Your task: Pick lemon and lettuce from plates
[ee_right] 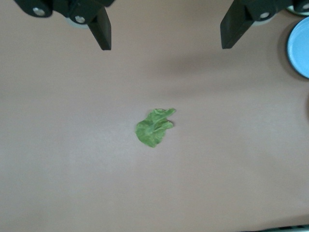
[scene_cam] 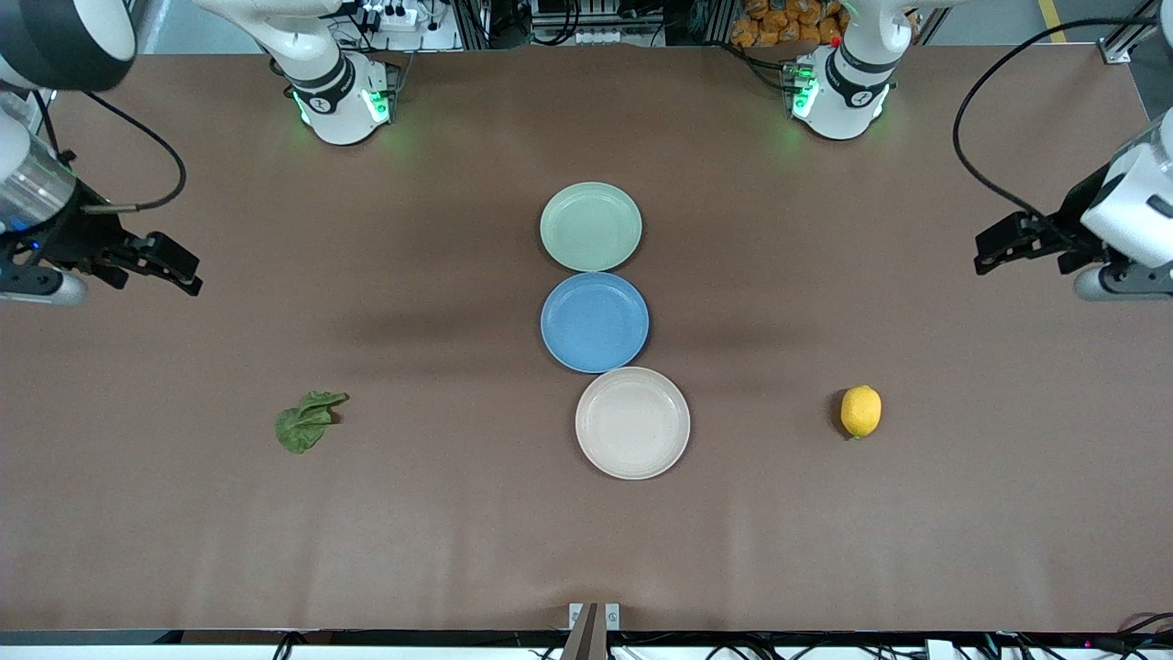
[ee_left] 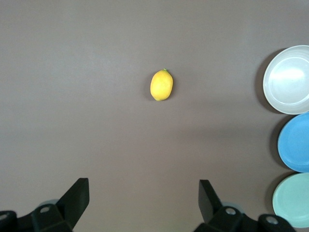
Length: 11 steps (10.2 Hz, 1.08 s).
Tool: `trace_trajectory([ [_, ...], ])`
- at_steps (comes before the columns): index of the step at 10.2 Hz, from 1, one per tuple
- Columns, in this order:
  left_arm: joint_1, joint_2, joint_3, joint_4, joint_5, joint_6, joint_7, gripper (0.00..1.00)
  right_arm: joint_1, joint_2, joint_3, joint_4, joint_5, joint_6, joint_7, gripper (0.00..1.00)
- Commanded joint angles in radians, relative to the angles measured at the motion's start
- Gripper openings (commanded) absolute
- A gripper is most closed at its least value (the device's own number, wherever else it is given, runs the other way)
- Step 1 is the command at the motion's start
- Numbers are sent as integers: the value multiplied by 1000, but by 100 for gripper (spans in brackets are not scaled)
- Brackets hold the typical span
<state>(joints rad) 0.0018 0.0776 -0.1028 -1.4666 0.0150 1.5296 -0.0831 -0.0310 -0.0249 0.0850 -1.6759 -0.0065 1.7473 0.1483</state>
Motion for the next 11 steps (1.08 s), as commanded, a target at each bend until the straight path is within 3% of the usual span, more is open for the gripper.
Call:
trace_trajectory([
  [1, 10, -27, -3, 8, -17, -29, 54, 100, 6, 3, -2, 85, 0, -75, -53, 100],
  [5, 10, -21, -8, -3, -18, -31, 55, 100, 6, -6, -10, 166, -3, -126, -119, 100],
  [11, 9, -1, -8, -6, -18, -22, 55, 100, 6, -6, -13, 169, 2, -187, -110, 100],
])
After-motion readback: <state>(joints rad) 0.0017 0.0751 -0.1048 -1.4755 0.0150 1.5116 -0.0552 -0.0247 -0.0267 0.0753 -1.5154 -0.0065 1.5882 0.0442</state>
